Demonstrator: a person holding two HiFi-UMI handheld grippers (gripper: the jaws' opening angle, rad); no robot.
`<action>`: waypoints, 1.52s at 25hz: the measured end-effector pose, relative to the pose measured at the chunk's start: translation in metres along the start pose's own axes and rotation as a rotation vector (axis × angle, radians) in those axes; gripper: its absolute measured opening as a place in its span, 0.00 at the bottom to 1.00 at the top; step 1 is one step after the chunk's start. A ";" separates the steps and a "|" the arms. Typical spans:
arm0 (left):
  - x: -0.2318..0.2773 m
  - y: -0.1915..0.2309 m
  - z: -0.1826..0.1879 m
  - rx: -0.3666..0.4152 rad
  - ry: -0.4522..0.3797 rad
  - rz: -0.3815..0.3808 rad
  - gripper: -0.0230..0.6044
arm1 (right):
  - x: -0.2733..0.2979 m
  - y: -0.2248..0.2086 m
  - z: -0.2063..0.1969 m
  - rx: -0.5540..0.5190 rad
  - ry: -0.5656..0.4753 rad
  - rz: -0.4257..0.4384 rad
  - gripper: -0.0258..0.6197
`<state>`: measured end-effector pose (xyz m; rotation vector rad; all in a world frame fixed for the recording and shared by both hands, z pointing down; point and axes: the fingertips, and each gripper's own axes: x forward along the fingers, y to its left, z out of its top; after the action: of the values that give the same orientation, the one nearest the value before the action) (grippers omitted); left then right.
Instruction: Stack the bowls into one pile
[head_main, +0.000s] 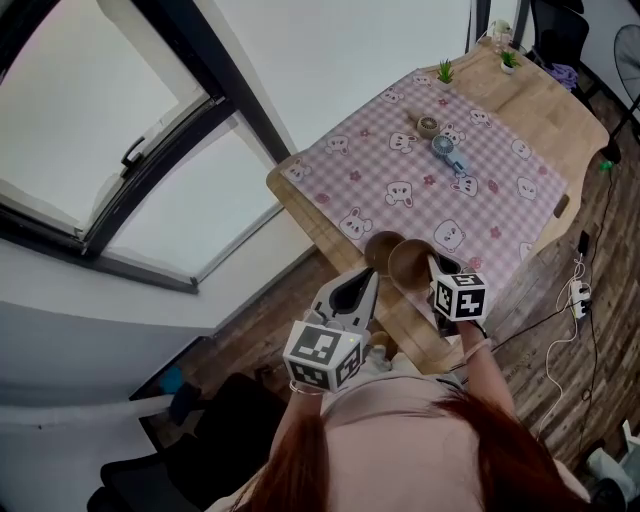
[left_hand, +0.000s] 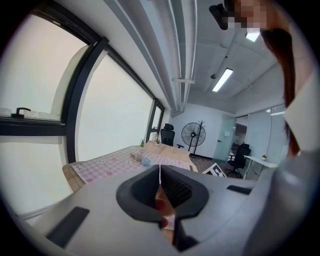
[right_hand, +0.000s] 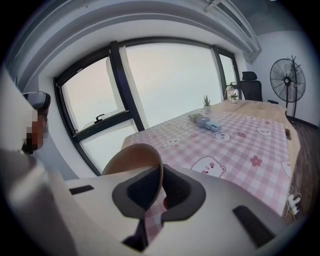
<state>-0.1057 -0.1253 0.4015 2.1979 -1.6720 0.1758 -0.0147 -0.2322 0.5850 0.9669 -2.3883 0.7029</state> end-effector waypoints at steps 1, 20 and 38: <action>-0.002 0.002 0.000 -0.003 0.000 0.009 0.06 | 0.001 0.002 0.001 0.000 0.001 0.007 0.06; -0.034 0.022 -0.012 -0.056 -0.023 0.154 0.06 | 0.032 0.031 0.010 -0.062 0.032 0.098 0.06; -0.044 0.032 -0.027 -0.088 0.009 0.215 0.06 | 0.060 0.038 0.007 -0.026 0.061 0.123 0.08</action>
<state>-0.1455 -0.0827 0.4189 1.9488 -1.8727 0.1654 -0.0833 -0.2427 0.6040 0.7819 -2.4127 0.7330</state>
